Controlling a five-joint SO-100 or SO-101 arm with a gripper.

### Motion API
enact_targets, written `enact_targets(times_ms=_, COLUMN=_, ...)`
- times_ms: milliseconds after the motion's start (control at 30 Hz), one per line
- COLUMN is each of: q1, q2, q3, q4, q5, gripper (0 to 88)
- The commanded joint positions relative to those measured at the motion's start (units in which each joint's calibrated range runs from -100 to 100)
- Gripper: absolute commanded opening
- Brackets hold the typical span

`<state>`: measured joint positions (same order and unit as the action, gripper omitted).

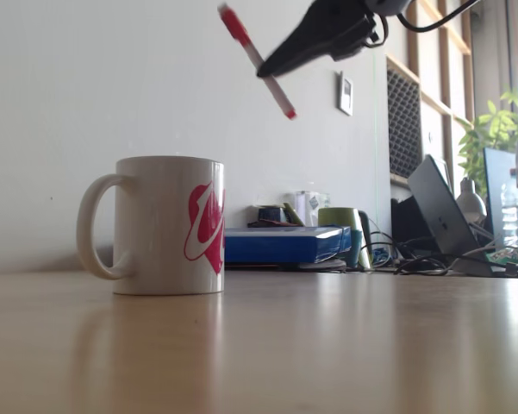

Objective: Grab the pen and place it in the cup.

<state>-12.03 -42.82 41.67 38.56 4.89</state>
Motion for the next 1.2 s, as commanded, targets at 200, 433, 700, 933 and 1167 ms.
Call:
enact_targets(times_ms=200, q1=-6.4, q2=1.1, q3=7.6, q4=-18.5, q5=-0.5, gripper=1.1)
enact_targets(times_ms=433, q1=-10.4, q2=7.1, q3=8.4, q4=-26.3, q5=-0.5, gripper=1.1)
enact_targets(times_ms=700, q1=-10.8, q2=18.2, q3=8.0, q4=-36.3, q5=-0.6, gripper=1.1)
enact_targets(times_ms=933, q1=-10.0, q2=28.3, q3=7.7, q4=-43.0, q5=-2.9, gripper=1.1)
enact_targets(times_ms=1167, q1=-10.0, q2=35.7, q3=4.6, q4=-42.5, q5=-3.9, gripper=1.1)
